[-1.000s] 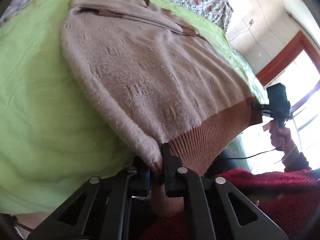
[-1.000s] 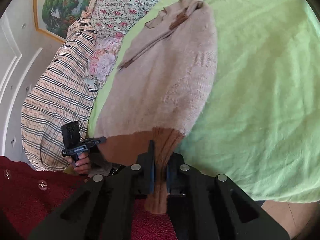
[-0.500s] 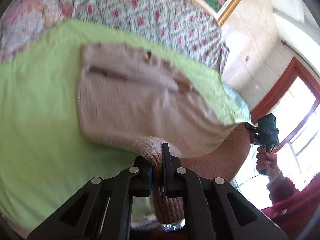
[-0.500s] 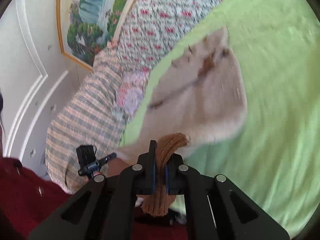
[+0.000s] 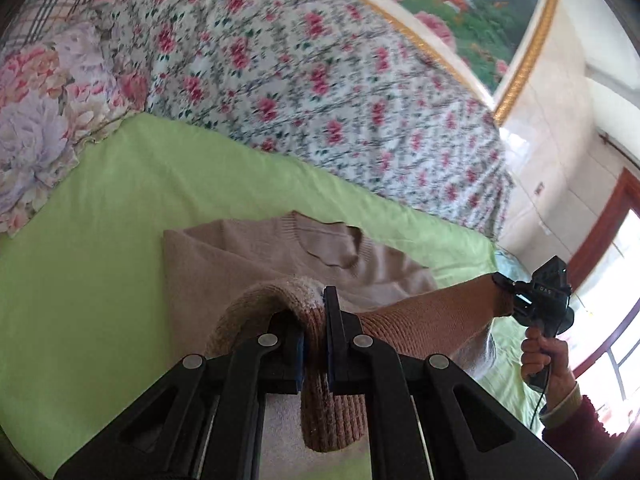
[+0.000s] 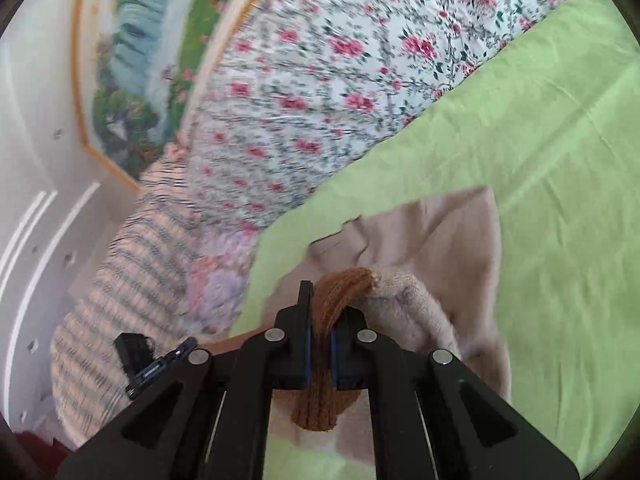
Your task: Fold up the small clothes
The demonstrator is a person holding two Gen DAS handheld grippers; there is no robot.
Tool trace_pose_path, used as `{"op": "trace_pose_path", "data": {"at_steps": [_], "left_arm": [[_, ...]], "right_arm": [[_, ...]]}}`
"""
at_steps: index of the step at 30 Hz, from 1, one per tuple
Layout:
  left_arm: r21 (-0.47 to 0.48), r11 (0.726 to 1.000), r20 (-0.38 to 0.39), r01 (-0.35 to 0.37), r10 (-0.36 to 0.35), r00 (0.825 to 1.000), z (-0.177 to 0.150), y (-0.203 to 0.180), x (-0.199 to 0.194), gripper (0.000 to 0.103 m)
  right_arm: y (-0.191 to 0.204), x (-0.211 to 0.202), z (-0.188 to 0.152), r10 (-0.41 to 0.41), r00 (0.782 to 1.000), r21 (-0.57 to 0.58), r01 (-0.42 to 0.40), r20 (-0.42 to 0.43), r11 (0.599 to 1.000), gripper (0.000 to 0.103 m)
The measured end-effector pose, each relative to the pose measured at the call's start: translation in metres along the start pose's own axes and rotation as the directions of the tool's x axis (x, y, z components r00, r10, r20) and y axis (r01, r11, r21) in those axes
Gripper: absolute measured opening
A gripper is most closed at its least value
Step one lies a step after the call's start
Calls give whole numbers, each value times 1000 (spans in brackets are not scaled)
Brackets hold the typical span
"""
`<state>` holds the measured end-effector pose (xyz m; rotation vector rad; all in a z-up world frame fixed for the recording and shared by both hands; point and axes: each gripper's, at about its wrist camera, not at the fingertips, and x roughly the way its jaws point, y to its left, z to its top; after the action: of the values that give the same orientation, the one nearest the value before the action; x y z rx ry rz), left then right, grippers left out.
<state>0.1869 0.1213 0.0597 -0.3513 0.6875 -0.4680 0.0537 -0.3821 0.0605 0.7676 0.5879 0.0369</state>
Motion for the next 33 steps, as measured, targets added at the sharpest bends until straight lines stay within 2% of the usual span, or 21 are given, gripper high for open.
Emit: {"op": "trace_pose_path", "data": {"at_steps": [4,7,11,12,14,16,18,20,21,22,24,27,29,31,33], "left_arm": [[-62,996,-68,-68,64,996,11,38,53,6],[-97,990,-128,-103,91,988,11,62,90,6],[-102,986,-201,-131,109,974,4,76,120,9],[-106,986,-209,-130,105,972,3,77,121,10],[-110,987,-210,-119,94,973,0,75,113,15],[-87,991,-196,-104,85,977,-7,64,93,22],[-62,995,-203,-78,64,977,-20,45,72,31],[-17,1000,-215,-20,16,976,-37,18,61,35],[10,1000,-232,16,-13,973,-46,2,61,36],[36,998,-260,59,-48,964,-54,-13,66,36],[86,991,-304,100,-70,950,-62,-37,81,36],[160,983,-351,85,-24,936,-57,-51,117,36],[204,977,-404,56,31,914,-50,-46,141,35],[242,970,-425,34,74,902,-39,-36,161,27],[226,974,-429,24,77,900,-19,-18,175,13]], "right_arm": [[-27,51,21,-100,993,23,101,-56,995,8],[-52,80,19,-160,982,43,165,-105,985,8],[-70,90,12,-177,977,79,187,-122,979,9],[-70,85,12,-166,979,89,177,-119,980,10],[-62,71,11,-206,973,58,212,-99,975,19],[-45,48,7,-234,971,-3,234,-48,972,41],[-22,36,-4,-225,974,-74,222,-26,972,41],[5,35,-23,-184,980,-173,168,-79,970,41],[18,42,-35,-160,977,-224,126,-140,966,41],[33,57,-51,-145,961,-292,73,-234,954,41],[53,86,-75,-175,921,-397,24,-349,917,41],[59,126,-88,-247,865,-471,14,-437,882,41],[51,158,-84,-304,807,-498,15,-506,867,41],[43,174,-71,-337,795,-524,28,-505,851,37],[33,182,-47,-320,814,-497,45,-485,867,36]]}}
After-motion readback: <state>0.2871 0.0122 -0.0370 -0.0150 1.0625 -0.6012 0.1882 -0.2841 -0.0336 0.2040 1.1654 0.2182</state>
